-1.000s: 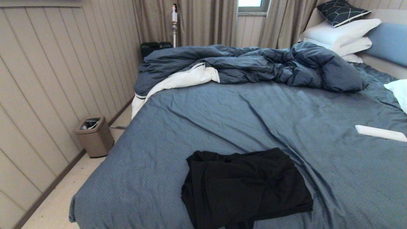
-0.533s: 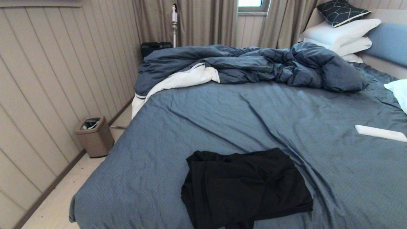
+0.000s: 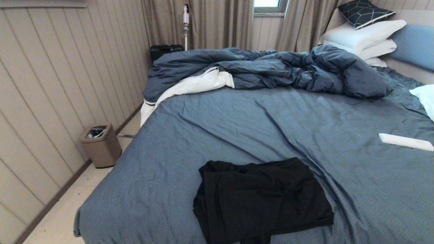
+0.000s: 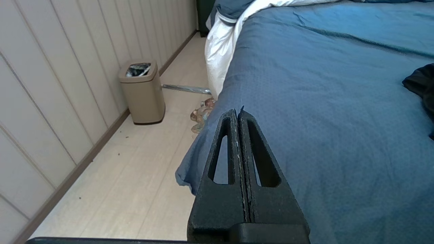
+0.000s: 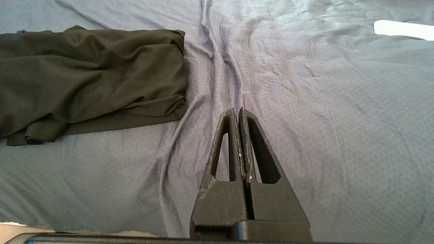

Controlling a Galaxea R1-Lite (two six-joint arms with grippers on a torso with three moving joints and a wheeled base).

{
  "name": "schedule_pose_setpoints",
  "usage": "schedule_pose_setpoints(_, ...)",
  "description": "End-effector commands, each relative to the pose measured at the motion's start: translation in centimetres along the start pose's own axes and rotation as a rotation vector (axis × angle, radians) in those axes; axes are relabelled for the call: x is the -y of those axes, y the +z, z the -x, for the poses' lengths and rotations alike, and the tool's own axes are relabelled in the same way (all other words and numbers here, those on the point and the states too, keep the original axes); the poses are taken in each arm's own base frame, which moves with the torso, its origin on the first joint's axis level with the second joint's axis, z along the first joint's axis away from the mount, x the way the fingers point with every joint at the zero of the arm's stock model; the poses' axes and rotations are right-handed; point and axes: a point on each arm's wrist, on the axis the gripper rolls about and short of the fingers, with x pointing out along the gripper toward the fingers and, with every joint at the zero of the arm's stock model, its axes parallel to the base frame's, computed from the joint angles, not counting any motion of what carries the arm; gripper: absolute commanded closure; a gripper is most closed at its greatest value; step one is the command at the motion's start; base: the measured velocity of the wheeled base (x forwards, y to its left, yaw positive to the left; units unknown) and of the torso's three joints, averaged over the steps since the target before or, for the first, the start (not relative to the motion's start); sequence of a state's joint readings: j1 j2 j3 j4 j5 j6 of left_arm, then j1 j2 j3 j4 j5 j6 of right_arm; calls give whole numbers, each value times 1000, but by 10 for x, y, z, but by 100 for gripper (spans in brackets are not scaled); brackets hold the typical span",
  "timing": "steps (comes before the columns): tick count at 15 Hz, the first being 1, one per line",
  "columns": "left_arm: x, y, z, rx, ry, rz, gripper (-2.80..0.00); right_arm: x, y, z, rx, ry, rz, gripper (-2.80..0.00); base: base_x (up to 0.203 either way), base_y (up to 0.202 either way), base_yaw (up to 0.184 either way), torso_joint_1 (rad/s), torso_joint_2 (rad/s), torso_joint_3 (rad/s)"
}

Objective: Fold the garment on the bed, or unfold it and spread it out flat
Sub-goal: Unford the black T-shirt

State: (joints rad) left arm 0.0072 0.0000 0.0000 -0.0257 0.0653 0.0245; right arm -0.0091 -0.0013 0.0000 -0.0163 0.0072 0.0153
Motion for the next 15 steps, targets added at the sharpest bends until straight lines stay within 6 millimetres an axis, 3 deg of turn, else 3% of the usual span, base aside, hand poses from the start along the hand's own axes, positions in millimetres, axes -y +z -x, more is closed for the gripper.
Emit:
schedule_pose_setpoints(1, 0, 0, 0, 0, 1, 0, 0, 0, 0, 0, -1, 0, 0, 0, 0, 0, 0, 0, 0, 0)
schedule_pose_setpoints(15, 0, 0, 0, 0, 1, 0, 0, 0, 0, 0, -1, 0, 0, 0, 0, 0, 0, 0, 0, 0)
